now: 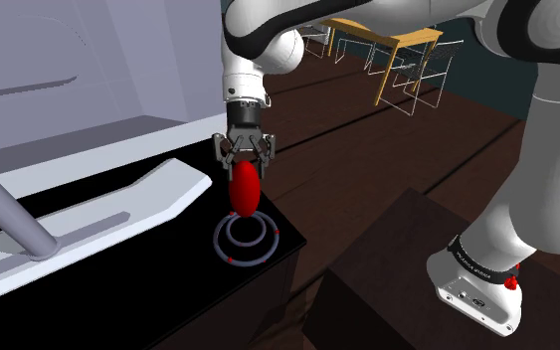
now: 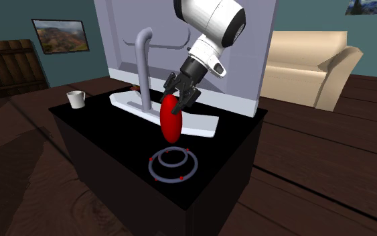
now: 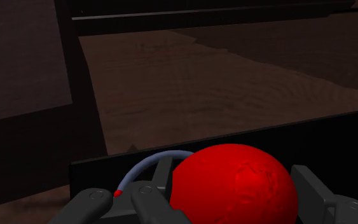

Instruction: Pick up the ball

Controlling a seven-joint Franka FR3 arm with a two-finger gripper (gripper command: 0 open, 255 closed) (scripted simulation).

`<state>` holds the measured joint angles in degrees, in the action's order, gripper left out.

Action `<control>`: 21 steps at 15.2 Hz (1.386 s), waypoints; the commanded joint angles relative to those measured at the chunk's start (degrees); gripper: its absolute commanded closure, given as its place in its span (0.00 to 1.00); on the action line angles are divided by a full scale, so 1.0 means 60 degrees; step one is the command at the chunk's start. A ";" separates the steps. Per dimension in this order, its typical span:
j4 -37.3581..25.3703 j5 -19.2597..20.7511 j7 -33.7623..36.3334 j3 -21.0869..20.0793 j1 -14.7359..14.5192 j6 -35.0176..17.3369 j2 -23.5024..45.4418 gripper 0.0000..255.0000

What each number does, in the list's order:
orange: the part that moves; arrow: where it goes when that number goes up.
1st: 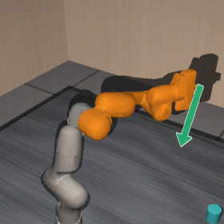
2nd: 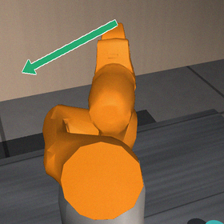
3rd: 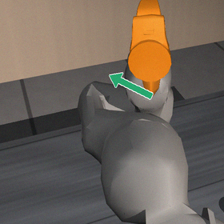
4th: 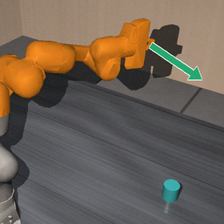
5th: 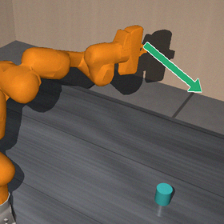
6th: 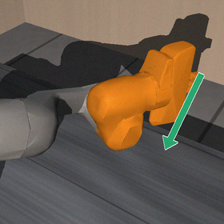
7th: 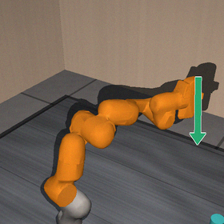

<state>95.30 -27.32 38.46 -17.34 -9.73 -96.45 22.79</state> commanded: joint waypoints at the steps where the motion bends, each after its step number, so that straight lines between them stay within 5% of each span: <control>1: 0.0015 0.0006 -0.0010 0.0003 0.0001 -0.0013 0.0012 1.00; 21: -0.1150 -0.0076 0.0717 -0.0061 0.0101 0.1455 -0.0471 1.00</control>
<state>88.97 -27.72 42.42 -17.68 -9.17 -88.41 20.19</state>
